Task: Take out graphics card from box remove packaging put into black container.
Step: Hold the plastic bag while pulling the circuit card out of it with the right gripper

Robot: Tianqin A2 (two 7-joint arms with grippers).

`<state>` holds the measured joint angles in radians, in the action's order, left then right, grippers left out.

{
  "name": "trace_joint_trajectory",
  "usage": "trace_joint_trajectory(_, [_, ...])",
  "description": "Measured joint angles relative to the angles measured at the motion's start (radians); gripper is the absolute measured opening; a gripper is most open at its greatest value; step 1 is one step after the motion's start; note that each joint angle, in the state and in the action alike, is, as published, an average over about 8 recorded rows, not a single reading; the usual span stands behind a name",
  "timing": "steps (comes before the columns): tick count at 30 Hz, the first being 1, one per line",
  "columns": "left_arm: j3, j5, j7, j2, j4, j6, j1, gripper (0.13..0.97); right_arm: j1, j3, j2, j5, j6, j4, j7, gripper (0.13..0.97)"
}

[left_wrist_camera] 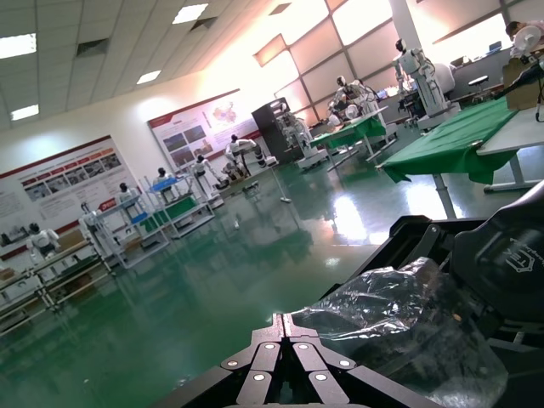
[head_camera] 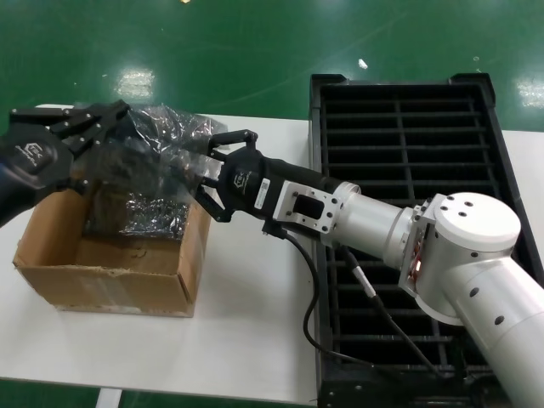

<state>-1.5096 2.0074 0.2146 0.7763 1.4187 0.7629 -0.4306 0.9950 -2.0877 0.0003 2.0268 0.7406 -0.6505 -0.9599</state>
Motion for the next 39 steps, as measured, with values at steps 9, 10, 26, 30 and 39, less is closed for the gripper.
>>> trace_joint_trajectory(9, [-0.010,-0.010,-0.005,0.003,0.011,-0.004,0.001,0.139,-0.036,0.027,0.010,-0.065,-0.013,-0.074,0.051,0.211])
trace_joint_trajectory(10, [-0.010,-0.011,-0.004,0.003,0.010,-0.004,0.002,0.139,-0.041,0.029,0.014,-0.075,-0.017,-0.087,0.061,0.207])
trace_joint_trajectory(26, [0.026,-0.010,0.055,0.004,-0.013,-0.005,0.033,0.139,-0.136,0.000,0.144,-0.281,-0.131,-0.394,0.353,0.185])
trace_joint_trajectory(30, [0.031,-0.011,0.080,-0.005,-0.025,-0.005,0.032,0.139,-0.154,-0.005,0.196,-0.332,-0.153,-0.483,0.459,0.185])
trace_joint_trajectory(39, [0.054,-0.011,0.149,-0.031,-0.046,-0.013,0.031,0.139,-0.170,0.010,0.339,-0.508,-0.152,-0.693,0.782,0.185])
